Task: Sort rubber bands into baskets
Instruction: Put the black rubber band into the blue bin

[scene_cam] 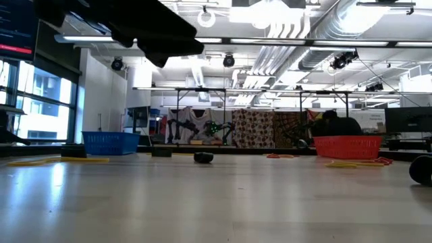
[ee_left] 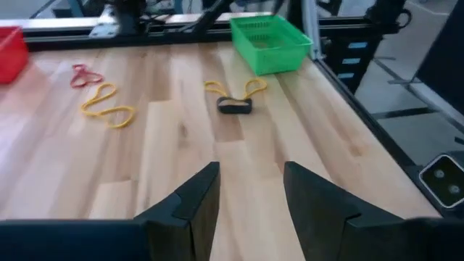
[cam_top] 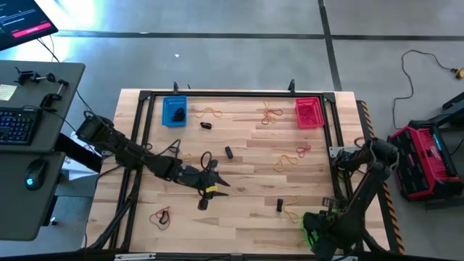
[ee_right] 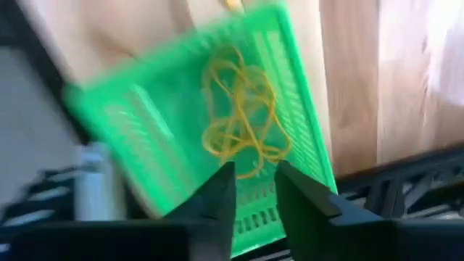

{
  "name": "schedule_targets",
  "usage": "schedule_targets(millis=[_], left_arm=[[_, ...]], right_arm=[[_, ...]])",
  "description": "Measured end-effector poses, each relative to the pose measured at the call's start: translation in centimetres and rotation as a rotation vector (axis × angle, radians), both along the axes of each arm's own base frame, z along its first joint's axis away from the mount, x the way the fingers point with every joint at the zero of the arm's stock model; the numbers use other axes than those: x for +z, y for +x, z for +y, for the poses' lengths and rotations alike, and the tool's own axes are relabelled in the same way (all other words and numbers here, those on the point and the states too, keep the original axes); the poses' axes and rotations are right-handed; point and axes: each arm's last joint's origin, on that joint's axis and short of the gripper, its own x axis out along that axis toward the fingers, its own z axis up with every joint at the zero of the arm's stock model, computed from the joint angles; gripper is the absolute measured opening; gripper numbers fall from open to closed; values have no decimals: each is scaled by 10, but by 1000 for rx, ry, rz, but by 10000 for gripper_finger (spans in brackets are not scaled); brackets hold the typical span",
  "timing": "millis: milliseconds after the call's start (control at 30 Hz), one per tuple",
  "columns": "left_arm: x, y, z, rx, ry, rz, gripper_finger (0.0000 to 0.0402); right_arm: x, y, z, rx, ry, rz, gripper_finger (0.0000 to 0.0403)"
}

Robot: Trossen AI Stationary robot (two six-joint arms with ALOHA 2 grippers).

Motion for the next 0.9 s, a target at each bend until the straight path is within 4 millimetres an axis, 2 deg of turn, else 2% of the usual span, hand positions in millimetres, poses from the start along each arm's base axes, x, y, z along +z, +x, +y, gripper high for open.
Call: schedule_targets(millis=[133, 233, 333, 433, 667, 900], left_arm=[[11, -6, 12, 89, 27, 14, 112], [13, -9, 23, 132, 63, 44, 74], [10, -9, 34, 165, 83, 95, 31], [3, -6, 45, 189, 110, 140, 5], [-10, 0, 60, 224, 187, 192, 5], [-31, 5, 62, 215, 341, 257, 40]], right_arm=[[37, 11, -8, -25, 4, -158, 15], [52, 21, -23, -64, -39, -287, 10], [55, 37, -40, -24, -82, -344, 3], [51, 54, -62, 25, -109, -373, 3], [32, 104, -109, 174, -11, -616, 0], [-12, 122, -162, 222, -15, -746, 0]])
